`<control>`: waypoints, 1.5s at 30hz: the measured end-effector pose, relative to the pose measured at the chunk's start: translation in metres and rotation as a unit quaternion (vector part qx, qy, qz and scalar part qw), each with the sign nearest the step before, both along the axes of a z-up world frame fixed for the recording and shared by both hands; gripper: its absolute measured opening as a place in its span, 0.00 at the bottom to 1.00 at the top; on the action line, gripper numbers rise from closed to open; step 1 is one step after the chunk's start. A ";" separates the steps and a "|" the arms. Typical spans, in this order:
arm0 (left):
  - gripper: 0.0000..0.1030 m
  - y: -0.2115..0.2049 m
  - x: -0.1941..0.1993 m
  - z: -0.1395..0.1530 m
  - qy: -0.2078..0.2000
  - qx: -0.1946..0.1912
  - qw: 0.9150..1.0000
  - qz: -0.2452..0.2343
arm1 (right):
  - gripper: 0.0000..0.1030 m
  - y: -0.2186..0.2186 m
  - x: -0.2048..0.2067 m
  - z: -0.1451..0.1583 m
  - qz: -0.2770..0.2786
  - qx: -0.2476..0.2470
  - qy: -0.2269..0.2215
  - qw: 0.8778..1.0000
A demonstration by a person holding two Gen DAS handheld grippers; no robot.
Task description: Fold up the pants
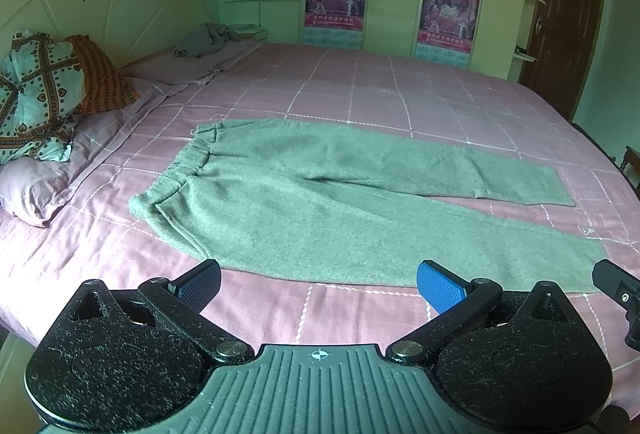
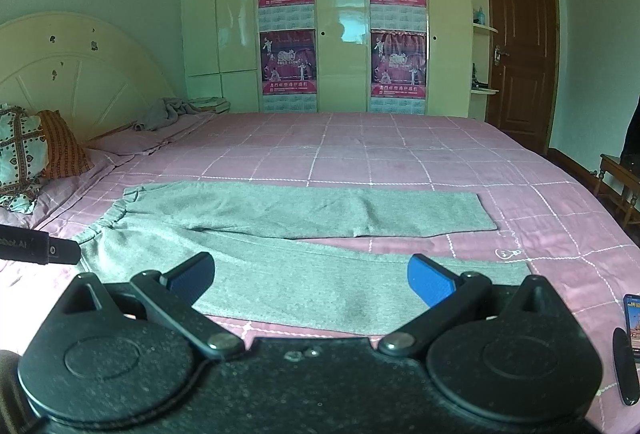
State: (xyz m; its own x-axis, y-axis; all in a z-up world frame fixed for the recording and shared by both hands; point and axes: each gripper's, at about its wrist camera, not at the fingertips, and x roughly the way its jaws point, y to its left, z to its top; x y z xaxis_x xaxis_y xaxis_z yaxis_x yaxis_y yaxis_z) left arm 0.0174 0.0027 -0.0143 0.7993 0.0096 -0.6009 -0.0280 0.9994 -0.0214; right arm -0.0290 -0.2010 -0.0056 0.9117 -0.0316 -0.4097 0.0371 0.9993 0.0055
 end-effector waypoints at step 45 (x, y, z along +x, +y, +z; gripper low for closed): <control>1.00 0.145 0.299 -0.075 0.074 0.080 0.990 0.084 | 0.63 0.092 0.246 -0.034 0.202 -0.043 0.076 0.976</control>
State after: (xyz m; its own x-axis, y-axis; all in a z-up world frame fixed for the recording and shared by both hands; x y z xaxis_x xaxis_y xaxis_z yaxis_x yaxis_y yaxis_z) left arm 0.3160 0.1473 -0.0897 0.6810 0.2393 -0.6921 -0.1850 0.9707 0.1535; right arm 0.2170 -0.1088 -0.0399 0.7859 0.2764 -0.5532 -0.3651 0.9294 -0.0543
